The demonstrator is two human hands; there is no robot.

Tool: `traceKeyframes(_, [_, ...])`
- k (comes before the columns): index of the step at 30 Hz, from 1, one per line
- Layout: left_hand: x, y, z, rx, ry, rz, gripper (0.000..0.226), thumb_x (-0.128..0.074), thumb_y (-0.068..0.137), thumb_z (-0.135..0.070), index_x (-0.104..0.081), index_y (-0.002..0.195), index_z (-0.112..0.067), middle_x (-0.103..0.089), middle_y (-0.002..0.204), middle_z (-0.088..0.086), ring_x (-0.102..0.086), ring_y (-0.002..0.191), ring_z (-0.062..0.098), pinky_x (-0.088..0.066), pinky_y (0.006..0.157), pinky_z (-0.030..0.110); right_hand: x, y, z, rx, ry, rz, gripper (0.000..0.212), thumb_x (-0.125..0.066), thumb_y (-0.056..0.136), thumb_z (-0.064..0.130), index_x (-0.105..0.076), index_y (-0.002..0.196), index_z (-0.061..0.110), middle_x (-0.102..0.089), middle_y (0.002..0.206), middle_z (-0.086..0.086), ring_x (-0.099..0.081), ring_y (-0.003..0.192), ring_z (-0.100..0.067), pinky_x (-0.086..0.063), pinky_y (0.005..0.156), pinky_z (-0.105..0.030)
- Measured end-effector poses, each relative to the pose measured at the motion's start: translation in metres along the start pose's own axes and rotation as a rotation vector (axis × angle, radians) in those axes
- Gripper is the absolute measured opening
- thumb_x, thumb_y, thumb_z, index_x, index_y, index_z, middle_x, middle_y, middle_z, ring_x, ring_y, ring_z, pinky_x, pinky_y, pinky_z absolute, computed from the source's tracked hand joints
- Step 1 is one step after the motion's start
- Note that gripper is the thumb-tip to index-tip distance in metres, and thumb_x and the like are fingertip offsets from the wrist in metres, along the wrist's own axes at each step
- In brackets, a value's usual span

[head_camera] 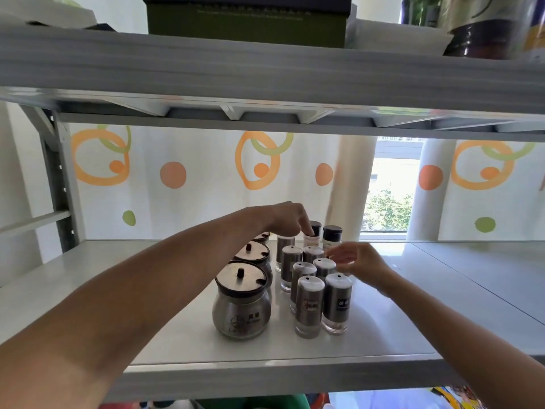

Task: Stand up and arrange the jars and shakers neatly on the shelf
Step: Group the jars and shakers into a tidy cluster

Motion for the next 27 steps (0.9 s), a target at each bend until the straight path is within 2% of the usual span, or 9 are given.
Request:
traceKeyframes(3, [0.012,0.006,0.006,0.007,-0.014,-0.117,0.057,-0.04,0.078,0.012,-0.064,0.123,-0.015,-0.063,0.128,0.007,-0.056,0.12,0.018,-0.041,0.089,0.02,0.039,0.008,0.0,-0.018,0.071,-0.182,0.017,-0.071,0.076,-0.002,-0.066,0.091,0.003,-0.069,0.079,-0.005,-0.064,0.069,-0.018,-0.05,0.05,-0.015])
traceKeyframes(5, [0.015,0.011,0.002,-0.011,-0.015,-0.151,0.055,-0.045,0.083,0.007,-0.056,0.131,-0.016,-0.057,0.136,0.007,-0.051,0.127,0.019,-0.039,0.098,0.024,0.059,0.01,-0.01,-0.064,0.154,-0.29,0.02,-0.071,0.076,-0.001,-0.064,0.092,0.007,-0.068,0.085,-0.009,-0.062,0.072,-0.018,-0.051,0.054,-0.02])
traceKeyframes(8, [0.006,0.021,-0.009,-0.045,0.033,-0.115,0.054,-0.049,0.09,-0.007,-0.043,0.142,-0.021,-0.044,0.147,0.005,-0.039,0.137,0.021,-0.032,0.112,0.031,0.048,0.01,-0.03,-0.162,0.189,-0.21,0.04,-0.075,0.074,0.003,-0.058,0.11,0.008,-0.064,0.1,-0.011,-0.062,0.084,-0.021,-0.051,0.063,-0.026])
traceKeyframes(14, [-0.013,0.039,-0.022,-0.043,0.045,-0.037,0.063,-0.039,0.086,0.004,-0.041,0.142,-0.024,-0.04,0.15,0.004,-0.037,0.138,0.019,-0.03,0.115,0.034,0.025,0.024,-0.042,-0.2,0.186,-0.148,0.056,-0.078,0.073,0.009,-0.054,0.124,0.013,-0.062,0.108,-0.007,-0.063,0.085,-0.016,-0.052,0.066,-0.026])
traceKeyframes(18, [-0.016,0.041,-0.025,-0.063,0.069,-0.002,0.059,-0.04,0.085,0.003,-0.051,0.136,-0.023,-0.05,0.143,0.002,-0.044,0.131,0.02,-0.034,0.111,0.033,0.02,0.034,-0.03,-0.134,0.117,-0.145,0.051,-0.08,0.072,0.018,-0.059,0.118,0.016,-0.067,0.103,-0.004,-0.066,0.086,-0.014,-0.049,0.065,-0.023])
traceKeyframes(22, [-0.019,0.035,-0.027,-0.086,0.066,0.029,0.056,-0.041,0.084,0.003,-0.059,0.129,-0.023,-0.059,0.133,0.002,-0.052,0.119,0.021,-0.04,0.103,0.031,0.018,0.037,-0.024,-0.096,0.055,-0.171,0.037,-0.078,0.074,0.014,-0.064,0.108,0.012,-0.07,0.098,-0.003,-0.066,0.083,-0.014,-0.054,0.067,-0.025])
traceKeyframes(27, [-0.016,0.031,-0.023,-0.074,0.037,0.035,0.043,-0.047,0.089,-0.007,-0.063,0.125,-0.025,-0.062,0.13,0.001,-0.054,0.117,0.02,-0.042,0.104,0.035,0.012,0.037,-0.018,-0.086,0.065,-0.151,0.037,-0.076,0.075,0.01,-0.064,0.11,0.008,-0.068,0.089,0.002,-0.067,0.083,-0.015,-0.058,0.068,-0.029])
Point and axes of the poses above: each hand's wrist, its own y-axis towards the middle knuckle, its own x-axis out of the back of the hand, z = x × y, the point moved 9 cm from there along y, towards the middle knuckle
